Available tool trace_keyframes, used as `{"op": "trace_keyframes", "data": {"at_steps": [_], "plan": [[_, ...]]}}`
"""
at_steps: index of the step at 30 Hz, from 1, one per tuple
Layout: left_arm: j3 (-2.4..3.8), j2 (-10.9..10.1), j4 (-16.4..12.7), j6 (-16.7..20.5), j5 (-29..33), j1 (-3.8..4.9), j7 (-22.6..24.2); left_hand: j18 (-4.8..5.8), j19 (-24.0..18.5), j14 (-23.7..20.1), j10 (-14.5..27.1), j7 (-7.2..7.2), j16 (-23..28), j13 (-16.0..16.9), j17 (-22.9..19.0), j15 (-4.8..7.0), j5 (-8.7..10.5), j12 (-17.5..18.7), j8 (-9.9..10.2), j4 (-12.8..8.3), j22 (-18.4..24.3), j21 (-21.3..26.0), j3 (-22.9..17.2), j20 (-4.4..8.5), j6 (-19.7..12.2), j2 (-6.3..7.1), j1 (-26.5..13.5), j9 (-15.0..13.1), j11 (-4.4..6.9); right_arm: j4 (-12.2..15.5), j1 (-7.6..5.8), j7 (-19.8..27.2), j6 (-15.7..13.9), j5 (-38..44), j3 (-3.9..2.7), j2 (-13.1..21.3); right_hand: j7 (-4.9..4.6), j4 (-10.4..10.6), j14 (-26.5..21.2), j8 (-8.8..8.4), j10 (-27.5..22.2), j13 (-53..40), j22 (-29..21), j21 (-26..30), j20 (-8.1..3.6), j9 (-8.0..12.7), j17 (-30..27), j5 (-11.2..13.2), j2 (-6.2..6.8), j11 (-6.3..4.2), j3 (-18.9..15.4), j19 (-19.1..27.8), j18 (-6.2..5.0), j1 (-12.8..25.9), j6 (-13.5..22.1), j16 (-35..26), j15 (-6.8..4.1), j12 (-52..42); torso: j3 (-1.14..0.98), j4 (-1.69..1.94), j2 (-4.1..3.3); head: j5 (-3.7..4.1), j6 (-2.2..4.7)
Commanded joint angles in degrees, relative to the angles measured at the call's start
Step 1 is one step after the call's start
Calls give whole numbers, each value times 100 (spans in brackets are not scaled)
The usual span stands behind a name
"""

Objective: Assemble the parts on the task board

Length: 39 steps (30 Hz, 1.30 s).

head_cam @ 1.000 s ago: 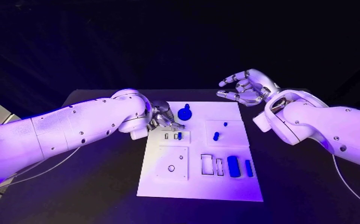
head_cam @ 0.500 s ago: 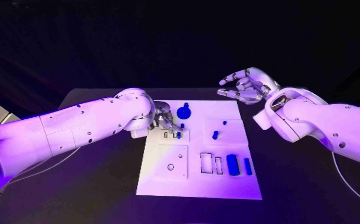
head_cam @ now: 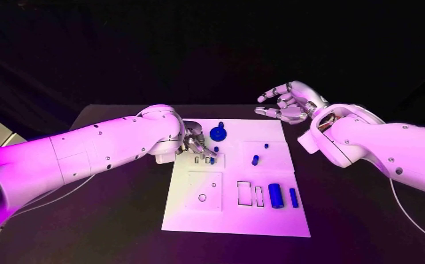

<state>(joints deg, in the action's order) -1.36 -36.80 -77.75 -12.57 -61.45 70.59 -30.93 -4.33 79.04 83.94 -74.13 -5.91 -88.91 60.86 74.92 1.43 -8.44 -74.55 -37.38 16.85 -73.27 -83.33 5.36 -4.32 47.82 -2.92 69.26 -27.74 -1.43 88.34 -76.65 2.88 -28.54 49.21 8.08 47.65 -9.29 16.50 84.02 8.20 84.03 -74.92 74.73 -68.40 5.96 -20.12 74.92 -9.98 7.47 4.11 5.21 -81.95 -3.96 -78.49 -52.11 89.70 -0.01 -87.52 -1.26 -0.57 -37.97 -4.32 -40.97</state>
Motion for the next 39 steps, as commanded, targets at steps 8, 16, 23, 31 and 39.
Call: {"op": "trace_keyframes", "data": {"at_steps": [8, 16, 23, 31, 39], "plan": [[1, 18, -44, 104, 107, 12, 55, 77, 42, 534, 25, 20, -15, 15, 1282, 41, 31, 21, -61, 3, -8, -34, 65, 4, 2, -8, -78, -25, -11, -52, 16, -131, 191, 297, 12, -54, -1, 8, 548, -22, 350, -1268, -7, 41, 4, 1, 1296, 56, -43, 42, -39, 13, -65, 36, 23, -36, 25, 32, -5, -9, -1, 26, 55], [2, 40, -44, 113, 119, 12, 54, 76, 41, 534, 21, 35, -15, 19, 1283, 50, 25, 18, -107, -1, -11, -36, 97, 7, 25, -27, -68, -67, 1, -73, 27, -246, 156, 565, 17, -77, 0, 15, 542, -20, 345, -1263, -30, 79, 4, 0, 1272, 91, -44, 42, -56, 27, -73, 60, 22, -44, 25, 37, -12, -10, -11, 28, 59], [2, 66, -51, 61, 148, 13, 51, 77, 43, 533, 18, 38, -14, 25, 1281, 52, 25, 15, -116, -1, -16, -38, 103, 8, 28, -31, -66, -77, 4, -96, 48, -319, 174, 676, 22, -103, 0, 14, 540, -20, 341, -1259, -33, 84, 4, 0, 1266, 96, -44, 42, -59, 29, -74, 63, 22, -45, 25, 42, -15, -8, -13, 59, 60], [3, 96, -31, 12, 188, 13, 51, 77, 42, 534, 20, 45, -15, 23, 1284, 57, 19, 16, -135, -4, -17, -39, 114, 11, 26, -48, -43, -102, 11, -92, 56, -339, 156, 699, 23, -116, 0, 13, 543, -19, 345, -1263, -30, 81, 4, -1, 1276, 100, -48, 41, -59, 28, -73, 64, 22, -42, 25, 37, -13, -3, -8, 56, 50], [1, 147, 29, -46, 212, 13, 51, 77, 40, 533, 24, 52, -13, 21, 1281, 64, 12, 19, -154, -9, -21, -40, 124, 15, 7, -70, 17, -136, 17, -81, 57, -336, 131, 701, 23, -117, 1, 11, 542, -18, 341, -1259, -28, 79, 4, -1, 1274, 102, -54, 41, -58, 27, -72, 62, 21, -43, 25, 42, -11, -10, -15, 57, 52]]}}
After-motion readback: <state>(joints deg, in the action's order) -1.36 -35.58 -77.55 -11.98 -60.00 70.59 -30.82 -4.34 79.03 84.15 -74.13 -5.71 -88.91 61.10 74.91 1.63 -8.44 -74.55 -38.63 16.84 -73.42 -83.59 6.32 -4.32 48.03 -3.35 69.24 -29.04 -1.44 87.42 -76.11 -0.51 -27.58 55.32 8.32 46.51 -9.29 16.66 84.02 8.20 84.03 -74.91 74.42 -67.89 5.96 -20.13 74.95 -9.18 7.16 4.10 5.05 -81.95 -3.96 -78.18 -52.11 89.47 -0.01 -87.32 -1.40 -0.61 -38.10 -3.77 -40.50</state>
